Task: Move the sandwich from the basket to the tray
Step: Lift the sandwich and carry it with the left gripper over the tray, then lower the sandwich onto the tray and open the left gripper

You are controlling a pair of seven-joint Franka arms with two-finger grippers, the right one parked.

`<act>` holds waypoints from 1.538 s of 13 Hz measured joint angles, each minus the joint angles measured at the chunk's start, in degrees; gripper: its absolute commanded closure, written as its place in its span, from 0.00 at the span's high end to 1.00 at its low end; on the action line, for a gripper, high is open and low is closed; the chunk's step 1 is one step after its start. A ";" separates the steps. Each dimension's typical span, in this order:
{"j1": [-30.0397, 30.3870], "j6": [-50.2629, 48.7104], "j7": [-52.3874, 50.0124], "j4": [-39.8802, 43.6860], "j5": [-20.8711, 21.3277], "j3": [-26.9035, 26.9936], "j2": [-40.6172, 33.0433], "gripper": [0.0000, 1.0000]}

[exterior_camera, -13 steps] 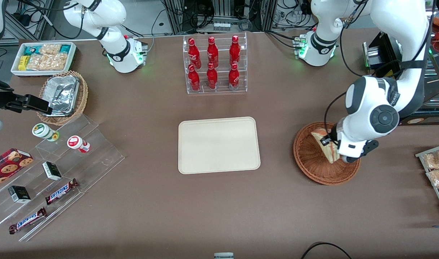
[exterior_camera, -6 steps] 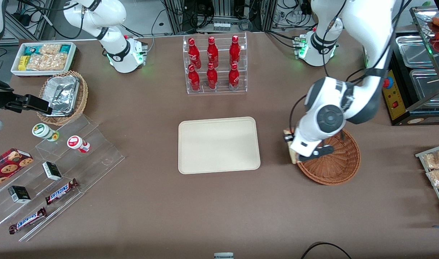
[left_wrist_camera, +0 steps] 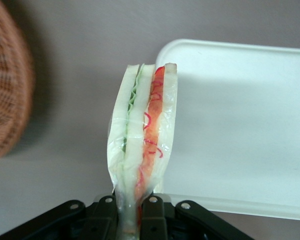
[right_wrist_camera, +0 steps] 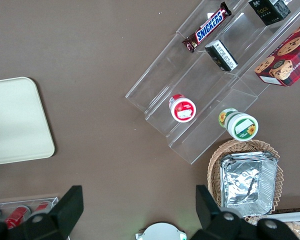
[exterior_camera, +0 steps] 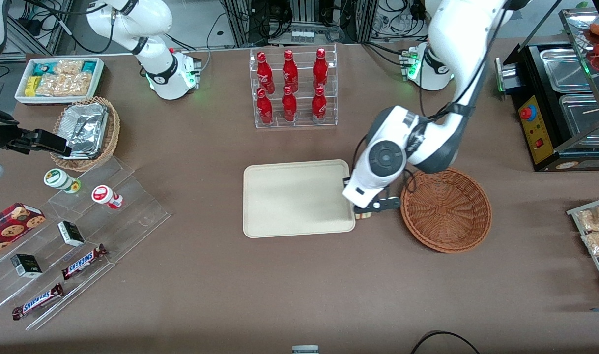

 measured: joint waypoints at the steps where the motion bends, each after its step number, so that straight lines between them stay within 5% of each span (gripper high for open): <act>1: -1.40 0.06 -1.57 1.76 -0.12 0.00 1.71 0.00; 10: -12.37 7.10 -15.28 14.63 -0.17 0.03 14.46 0.00; 19: -13.44 8.71 -17.84 16.96 -0.17 0.39 17.73 0.00; 20: -13.44 8.90 -17.99 17.06 -0.17 0.40 17.97 0.27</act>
